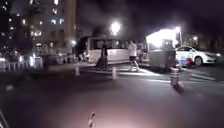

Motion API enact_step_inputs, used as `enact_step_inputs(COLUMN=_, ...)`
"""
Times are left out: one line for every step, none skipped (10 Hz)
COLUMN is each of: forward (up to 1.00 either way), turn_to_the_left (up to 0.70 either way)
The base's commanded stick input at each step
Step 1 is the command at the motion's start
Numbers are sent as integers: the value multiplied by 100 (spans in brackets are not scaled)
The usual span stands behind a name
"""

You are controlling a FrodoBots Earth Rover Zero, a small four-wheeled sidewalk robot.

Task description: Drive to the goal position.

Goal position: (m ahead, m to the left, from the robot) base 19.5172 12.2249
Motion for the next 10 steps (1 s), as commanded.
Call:
enact_step_inputs(forward=45, turn_to_the_left=27)
enact_step_inputs(forward=45, turn_to_the_left=0)
enact_step_inputs(forward=45, turn_to_the_left=0)
enact_step_inputs(forward=45, turn_to_the_left=0)
enact_step_inputs(forward=45, turn_to_the_left=0)
enact_step_inputs(forward=45, turn_to_the_left=0)
enact_step_inputs(forward=45, turn_to_the_left=0)
enact_step_inputs(forward=45, turn_to_the_left=0)
enact_step_inputs(forward=45, turn_to_the_left=0)
enact_step_inputs(forward=45, turn_to_the_left=0)
